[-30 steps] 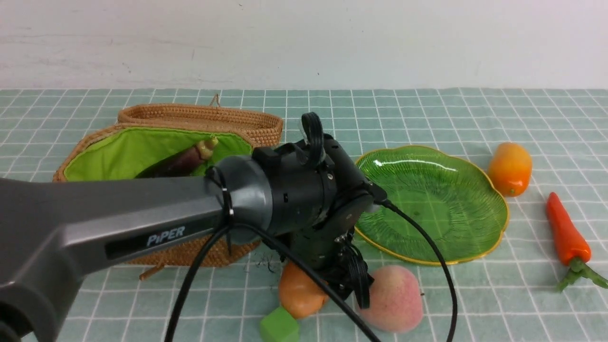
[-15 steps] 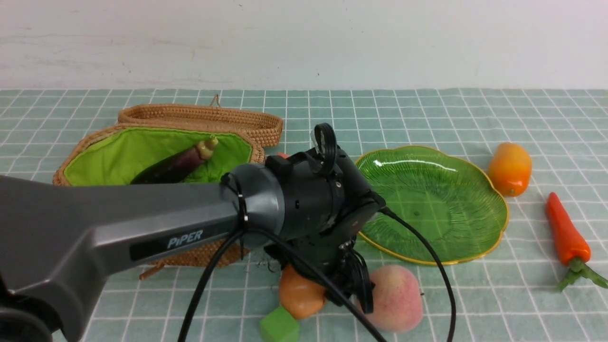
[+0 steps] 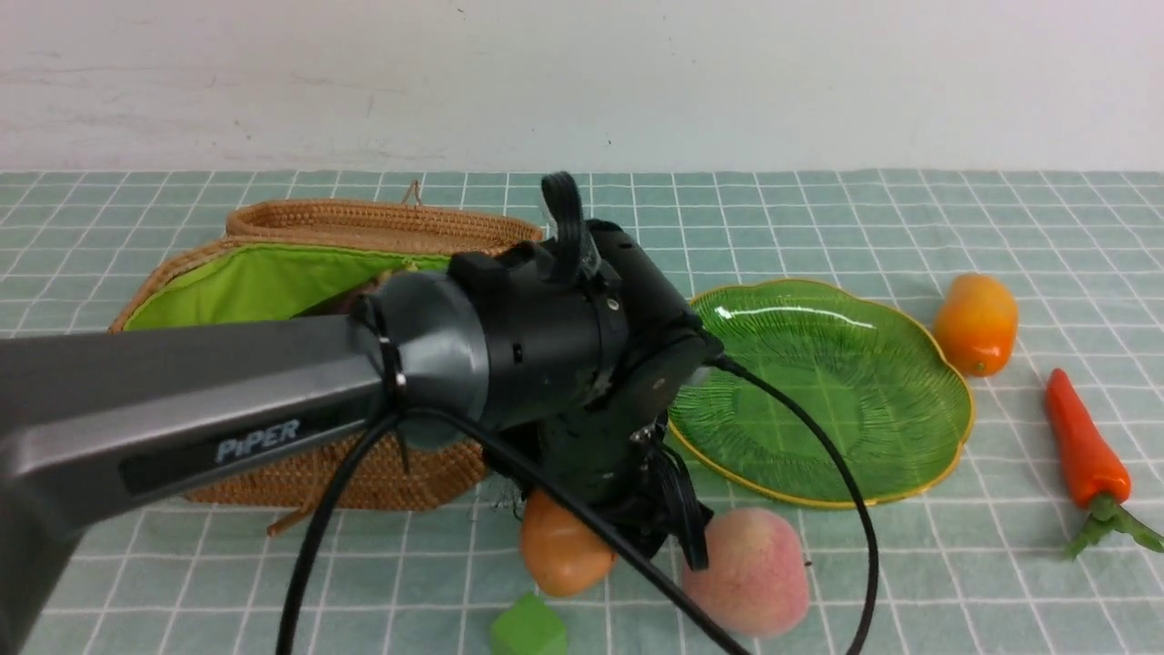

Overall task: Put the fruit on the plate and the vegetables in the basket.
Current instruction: Grab a potato with your left arm and place it in the basket on the left

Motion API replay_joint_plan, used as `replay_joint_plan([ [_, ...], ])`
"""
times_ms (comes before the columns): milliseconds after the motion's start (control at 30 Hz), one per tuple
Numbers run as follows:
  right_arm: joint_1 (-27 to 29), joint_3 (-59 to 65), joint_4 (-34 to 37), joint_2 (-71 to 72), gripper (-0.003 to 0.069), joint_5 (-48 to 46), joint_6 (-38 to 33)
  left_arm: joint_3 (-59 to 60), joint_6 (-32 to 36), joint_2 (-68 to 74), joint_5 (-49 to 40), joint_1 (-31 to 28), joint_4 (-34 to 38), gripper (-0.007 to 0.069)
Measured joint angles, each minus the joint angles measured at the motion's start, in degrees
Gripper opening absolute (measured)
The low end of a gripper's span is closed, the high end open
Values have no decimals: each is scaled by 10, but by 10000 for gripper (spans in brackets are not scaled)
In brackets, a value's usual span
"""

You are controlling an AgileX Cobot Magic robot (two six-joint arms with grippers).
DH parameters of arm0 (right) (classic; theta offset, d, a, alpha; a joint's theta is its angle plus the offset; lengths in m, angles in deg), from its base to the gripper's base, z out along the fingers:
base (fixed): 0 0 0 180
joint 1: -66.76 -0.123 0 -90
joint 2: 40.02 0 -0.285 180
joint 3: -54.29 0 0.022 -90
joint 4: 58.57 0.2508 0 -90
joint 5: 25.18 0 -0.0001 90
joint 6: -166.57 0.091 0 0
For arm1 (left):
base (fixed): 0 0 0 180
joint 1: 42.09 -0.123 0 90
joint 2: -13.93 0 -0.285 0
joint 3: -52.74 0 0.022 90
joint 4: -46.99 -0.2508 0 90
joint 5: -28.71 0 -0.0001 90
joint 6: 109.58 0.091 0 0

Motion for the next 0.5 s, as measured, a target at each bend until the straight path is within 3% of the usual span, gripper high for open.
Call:
replay_joint_plan([
  [233,0,0,0,0,126,44,0,1,61,-56,-3,0,2,591],
  [367,0,0,0,0,126,109,0,1,137,-141,-5,-10,-102,591],
  [433,0,0,0,0,126,144,0,1,212,-181,1,-47,-156,591],
  [467,0,0,0,0,126,147,0,1,212,-181,1,-47,-158,591],
  [500,0,0,0,0,126,161,0,1,260,-192,7,-77,-166,591],
])
